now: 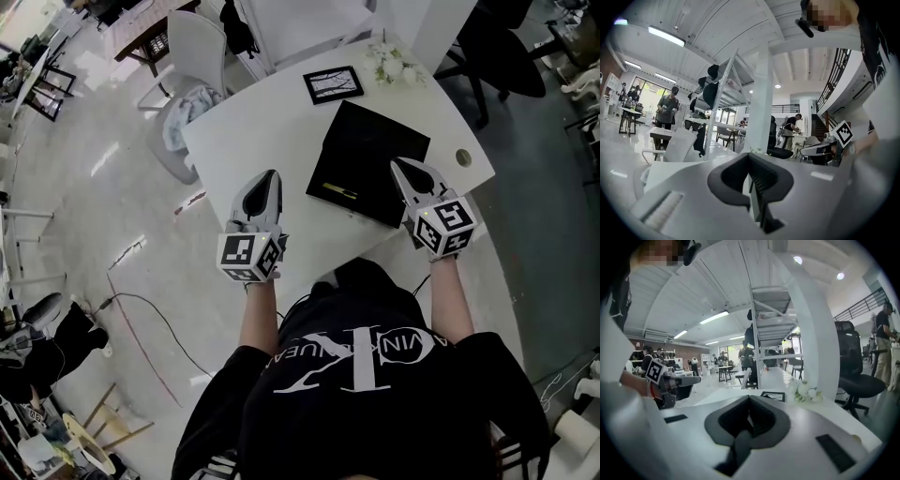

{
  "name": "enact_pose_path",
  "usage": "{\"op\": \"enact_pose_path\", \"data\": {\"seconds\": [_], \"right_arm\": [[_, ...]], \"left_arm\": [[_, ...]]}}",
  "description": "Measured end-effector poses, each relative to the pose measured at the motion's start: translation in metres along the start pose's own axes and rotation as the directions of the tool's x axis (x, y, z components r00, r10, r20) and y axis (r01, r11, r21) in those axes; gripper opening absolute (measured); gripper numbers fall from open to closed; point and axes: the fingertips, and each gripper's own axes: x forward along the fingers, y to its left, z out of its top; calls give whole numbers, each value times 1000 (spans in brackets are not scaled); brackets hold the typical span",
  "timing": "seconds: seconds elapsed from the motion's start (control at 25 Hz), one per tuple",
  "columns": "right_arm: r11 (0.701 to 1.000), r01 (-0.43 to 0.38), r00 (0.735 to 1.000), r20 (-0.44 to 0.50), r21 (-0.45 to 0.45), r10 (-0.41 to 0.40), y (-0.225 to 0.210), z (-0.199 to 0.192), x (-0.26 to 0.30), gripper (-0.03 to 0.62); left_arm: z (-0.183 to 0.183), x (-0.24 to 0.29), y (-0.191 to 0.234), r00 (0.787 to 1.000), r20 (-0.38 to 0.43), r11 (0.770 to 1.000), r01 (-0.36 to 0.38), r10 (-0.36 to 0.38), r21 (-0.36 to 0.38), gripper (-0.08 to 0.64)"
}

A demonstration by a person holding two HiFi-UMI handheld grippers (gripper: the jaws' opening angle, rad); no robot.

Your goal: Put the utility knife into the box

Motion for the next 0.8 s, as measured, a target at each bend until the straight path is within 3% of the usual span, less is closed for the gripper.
{"op": "enact_pose_path", "data": {"seconds": [0.4,0.8], "right_arm": [[998,53,994,96,-18,-51,-8,27,-12,15],[998,63,989,133,-22,-60,-11,37,-15,15]], "left_arm": [[18,0,-1,999,38,1000,-9,8,27,11],[26,-4,4,998,61,999,-35,33,32,11]]}}
